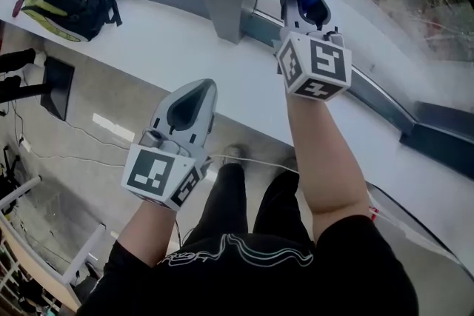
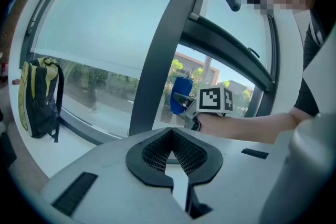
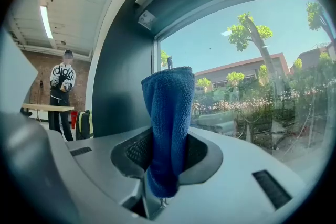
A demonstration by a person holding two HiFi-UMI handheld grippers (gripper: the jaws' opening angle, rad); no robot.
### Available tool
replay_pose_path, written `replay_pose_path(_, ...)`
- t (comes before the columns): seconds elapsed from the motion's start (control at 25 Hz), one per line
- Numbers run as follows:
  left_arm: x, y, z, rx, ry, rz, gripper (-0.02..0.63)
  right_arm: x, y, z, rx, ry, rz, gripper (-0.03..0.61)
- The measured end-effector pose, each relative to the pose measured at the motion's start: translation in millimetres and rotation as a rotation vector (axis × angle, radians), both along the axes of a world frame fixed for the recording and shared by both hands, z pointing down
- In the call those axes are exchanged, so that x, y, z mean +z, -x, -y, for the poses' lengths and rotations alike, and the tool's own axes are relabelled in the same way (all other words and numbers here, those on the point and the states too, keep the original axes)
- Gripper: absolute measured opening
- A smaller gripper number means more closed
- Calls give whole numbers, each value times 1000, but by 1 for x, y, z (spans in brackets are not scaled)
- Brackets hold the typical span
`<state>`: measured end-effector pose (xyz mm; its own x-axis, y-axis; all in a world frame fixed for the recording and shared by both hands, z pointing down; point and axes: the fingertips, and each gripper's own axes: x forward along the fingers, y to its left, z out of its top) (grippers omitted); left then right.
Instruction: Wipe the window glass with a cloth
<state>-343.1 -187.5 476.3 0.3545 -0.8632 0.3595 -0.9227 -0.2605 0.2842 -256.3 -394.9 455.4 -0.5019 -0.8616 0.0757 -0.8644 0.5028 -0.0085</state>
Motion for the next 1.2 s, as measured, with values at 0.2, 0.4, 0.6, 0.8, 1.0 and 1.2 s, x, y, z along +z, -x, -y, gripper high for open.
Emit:
replay_pose_path(0.2,3,-35,5,39,6,-9,3,3,-43,-5,30,0,-7,94)
replay_pose_path(0.4,5,-86,10,93,7,-15,3,0,-94,-12,56,-18,-18,94)
replay_pose_path(0.6,5,-145,11,148,11,-20,3,-8,-162,-21,93,-41,-25,93)
replay_pose_path(0.8,8,-213,12,205,9,-19,3,-5,-241,-29,143,-41,-19,94)
replay_pose_path(1.0,11,-276,11,255,15,-22,3,4,-316,-41,187,-32,-35,94)
replay_pose_path(1.2,10,-338,10,303,27,-31,3,3,-395,-51,240,-26,-55,94)
